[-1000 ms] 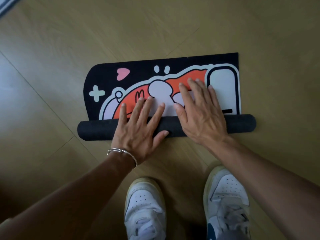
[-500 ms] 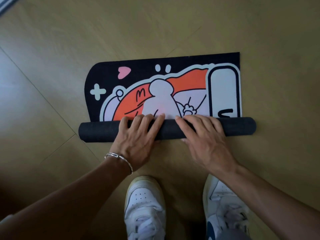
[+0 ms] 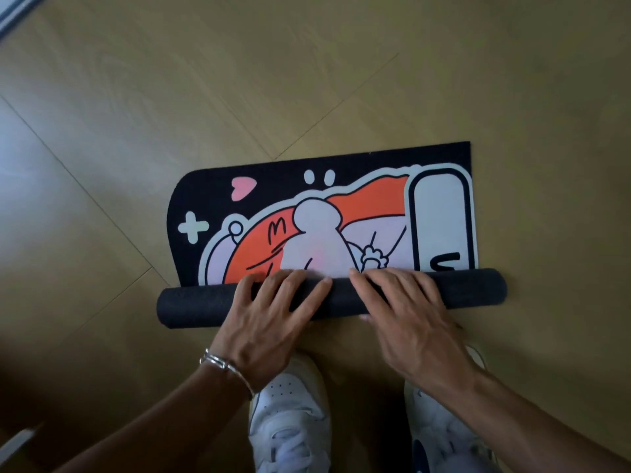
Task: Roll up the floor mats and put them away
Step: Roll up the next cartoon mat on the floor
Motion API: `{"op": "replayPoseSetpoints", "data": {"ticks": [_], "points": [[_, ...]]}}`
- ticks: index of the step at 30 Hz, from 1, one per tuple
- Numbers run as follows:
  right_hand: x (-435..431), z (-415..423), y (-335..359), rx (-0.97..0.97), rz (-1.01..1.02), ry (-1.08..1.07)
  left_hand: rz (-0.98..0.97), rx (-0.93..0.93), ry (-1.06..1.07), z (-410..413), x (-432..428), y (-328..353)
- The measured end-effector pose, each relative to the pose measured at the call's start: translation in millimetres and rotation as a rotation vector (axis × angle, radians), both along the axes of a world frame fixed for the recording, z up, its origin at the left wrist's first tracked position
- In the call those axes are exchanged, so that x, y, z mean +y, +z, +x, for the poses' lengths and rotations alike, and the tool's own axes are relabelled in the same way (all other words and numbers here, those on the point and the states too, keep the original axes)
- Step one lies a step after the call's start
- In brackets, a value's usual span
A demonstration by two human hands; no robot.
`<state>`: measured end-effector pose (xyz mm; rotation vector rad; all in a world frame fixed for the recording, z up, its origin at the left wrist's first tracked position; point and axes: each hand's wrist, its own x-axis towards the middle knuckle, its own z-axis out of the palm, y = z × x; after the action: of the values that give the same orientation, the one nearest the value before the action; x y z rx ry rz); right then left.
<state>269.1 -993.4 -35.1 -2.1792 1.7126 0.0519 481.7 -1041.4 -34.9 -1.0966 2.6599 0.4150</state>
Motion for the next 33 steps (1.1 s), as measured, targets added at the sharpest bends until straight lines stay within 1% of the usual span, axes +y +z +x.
{"op": "replayPoseSetpoints", "data": {"ticks": [4,9,16,21,27,31,33], "points": [[4.2,1.0,-1.8,0.009,0.015,0.014,0.0,-0.089,0.11,-4.9,16.4,4.5],[-11.5,1.9,-0.8,0.027,0.048,0.021,0.081,-0.09,0.188,-10.3,7.7,5.6],[-54.9,1.7,-8.8,0.045,0.008,-0.047,0.038,-0.069,0.192,-14.7,-32.3,-0.7],[-84.4,1.1,-9.9,0.02,-0.033,-0.103,-0.01,-0.131,0.207,-21.5,-62.0,-4.0],[-115.3,-1.7,-8.5,0.011,-0.013,-0.154,-0.039,-0.18,0.253,-29.3,-91.2,-4.2],[-119.0,0.8,-4.5,-0.009,-0.093,-0.189,-0.039,-0.204,0.269,-32.3,-102.7,-5.1],[-109.2,4.3,-2.0,-0.036,-0.136,-0.172,-0.033,-0.195,0.294,-33.2,-107.6,-5.2]]}}
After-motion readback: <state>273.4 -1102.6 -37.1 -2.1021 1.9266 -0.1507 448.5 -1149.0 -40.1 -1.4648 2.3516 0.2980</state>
